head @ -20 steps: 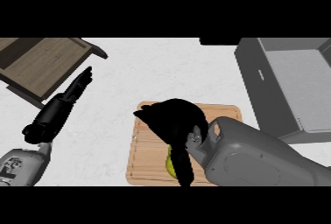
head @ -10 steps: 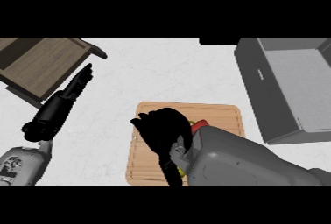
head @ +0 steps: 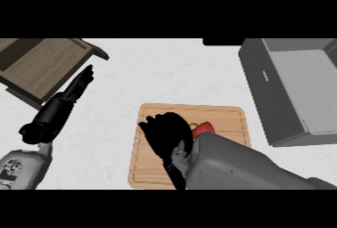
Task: Pick the pear from the cutting board and place it in the cardboard box
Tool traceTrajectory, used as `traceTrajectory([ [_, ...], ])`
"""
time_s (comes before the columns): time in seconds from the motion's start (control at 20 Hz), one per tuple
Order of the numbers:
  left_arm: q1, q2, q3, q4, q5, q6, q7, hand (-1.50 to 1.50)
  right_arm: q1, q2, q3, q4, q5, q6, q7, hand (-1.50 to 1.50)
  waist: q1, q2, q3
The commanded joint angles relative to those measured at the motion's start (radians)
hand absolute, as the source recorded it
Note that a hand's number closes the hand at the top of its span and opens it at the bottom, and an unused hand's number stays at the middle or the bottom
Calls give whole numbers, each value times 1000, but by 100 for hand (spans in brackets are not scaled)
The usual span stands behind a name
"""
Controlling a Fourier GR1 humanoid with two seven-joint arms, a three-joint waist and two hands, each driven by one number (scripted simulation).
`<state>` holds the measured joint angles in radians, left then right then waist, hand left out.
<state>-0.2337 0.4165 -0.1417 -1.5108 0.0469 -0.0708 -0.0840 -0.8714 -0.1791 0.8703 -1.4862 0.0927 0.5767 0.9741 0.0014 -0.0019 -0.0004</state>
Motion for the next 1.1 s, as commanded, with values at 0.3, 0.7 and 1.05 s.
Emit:
traceTrajectory([
  [0.3,19,-58,-13,-29,-71,10,19,0,82,20,-31,34,131,98,41,-150,-1,1,0],
  [0.7,17,-65,51,18,-81,-50,-22,0,180,103,-71,44,269,123,-13,-150,-1,1,0],
  [1.05,25,-59,75,-77,-75,-80,53,0,245,64,-69,96,394,133,-103,-150,3,0,1],
])
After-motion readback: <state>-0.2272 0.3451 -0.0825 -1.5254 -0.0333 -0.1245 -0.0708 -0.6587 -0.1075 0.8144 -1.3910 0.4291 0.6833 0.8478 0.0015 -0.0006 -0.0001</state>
